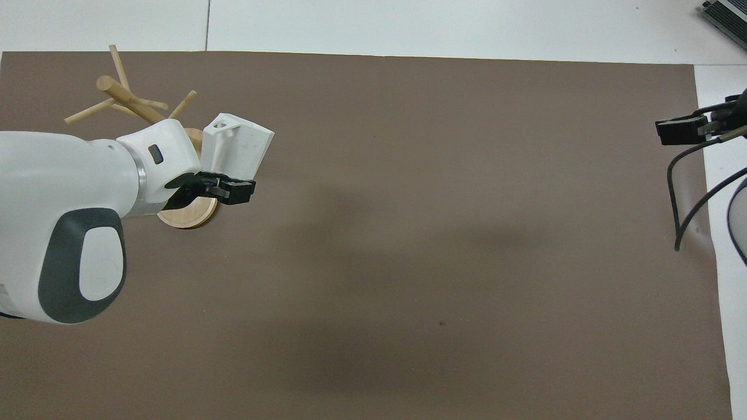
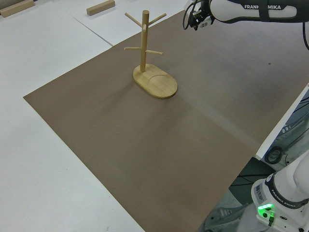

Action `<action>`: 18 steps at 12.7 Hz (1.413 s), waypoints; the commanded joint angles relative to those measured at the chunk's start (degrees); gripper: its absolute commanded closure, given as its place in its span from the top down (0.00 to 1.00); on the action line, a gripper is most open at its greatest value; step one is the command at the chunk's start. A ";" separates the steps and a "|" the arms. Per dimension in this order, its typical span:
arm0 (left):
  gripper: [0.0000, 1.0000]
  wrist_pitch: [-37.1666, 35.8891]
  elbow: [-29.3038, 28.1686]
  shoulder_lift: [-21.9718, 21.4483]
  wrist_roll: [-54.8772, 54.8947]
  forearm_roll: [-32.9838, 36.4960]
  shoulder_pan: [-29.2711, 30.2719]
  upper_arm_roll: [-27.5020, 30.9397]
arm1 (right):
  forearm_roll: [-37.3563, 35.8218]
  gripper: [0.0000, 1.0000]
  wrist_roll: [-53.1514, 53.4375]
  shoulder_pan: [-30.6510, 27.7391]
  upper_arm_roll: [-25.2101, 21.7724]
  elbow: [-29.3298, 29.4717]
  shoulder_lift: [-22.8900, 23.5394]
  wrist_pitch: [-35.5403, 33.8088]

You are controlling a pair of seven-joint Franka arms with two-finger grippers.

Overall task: Hang cup on rack
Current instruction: 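Move the cup with the left gripper onto a rack peg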

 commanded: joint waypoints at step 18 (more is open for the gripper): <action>0.00 7.46 6.17 9.00 -15.72 0.97 4.29 -0.07 | 7.15 1.00 15.93 -2.78 0.46 -2.42 -3.66 -16.24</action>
